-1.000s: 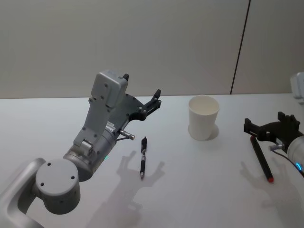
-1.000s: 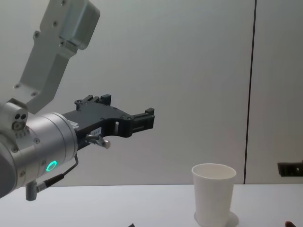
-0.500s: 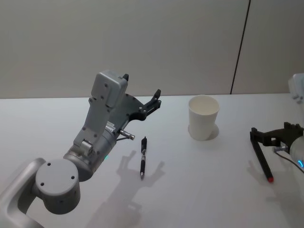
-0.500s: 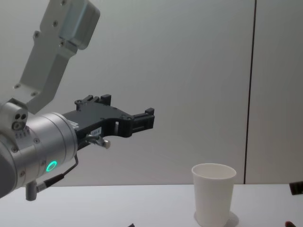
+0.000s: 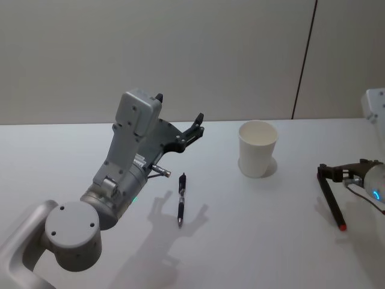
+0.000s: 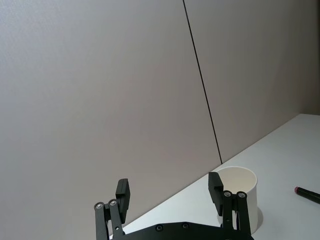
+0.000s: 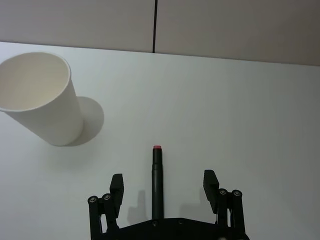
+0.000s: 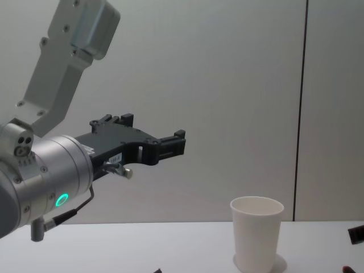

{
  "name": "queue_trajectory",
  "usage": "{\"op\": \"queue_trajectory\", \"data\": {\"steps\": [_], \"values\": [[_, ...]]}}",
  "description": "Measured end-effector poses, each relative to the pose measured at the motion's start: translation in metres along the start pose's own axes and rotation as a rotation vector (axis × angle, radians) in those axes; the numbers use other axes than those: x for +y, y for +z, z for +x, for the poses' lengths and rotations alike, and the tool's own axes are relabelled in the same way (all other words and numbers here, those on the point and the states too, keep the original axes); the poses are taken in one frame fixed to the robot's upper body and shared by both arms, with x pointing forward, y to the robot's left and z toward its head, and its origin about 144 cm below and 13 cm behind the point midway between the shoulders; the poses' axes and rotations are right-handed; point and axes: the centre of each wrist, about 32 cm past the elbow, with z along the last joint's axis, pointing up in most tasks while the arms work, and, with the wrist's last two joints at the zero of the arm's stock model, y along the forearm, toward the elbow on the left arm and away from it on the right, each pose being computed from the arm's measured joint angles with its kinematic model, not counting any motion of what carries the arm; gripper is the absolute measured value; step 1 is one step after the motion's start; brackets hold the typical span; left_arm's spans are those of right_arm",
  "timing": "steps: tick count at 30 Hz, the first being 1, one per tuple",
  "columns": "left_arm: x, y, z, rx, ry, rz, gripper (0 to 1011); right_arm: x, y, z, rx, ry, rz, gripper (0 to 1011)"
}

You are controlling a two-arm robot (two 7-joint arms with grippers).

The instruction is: Place the pen into the pen holder.

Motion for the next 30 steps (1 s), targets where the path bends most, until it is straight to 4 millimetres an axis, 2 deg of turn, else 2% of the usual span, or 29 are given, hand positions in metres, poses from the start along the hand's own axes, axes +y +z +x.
{"op": "queue_trajectory", "data": {"steps": [15, 30], "values": [[0.000, 0.000, 0.000, 0.000, 0.000, 0.000, 1003, 0.030, 0.017, 0.001, 0.022, -0.010, -0.097, 1002], [0.000, 0.000, 0.000, 0.000, 0.000, 0.000, 1003, 0.053, 0.026, -0.002, 0.002, -0.022, -0.151, 1002]]}}
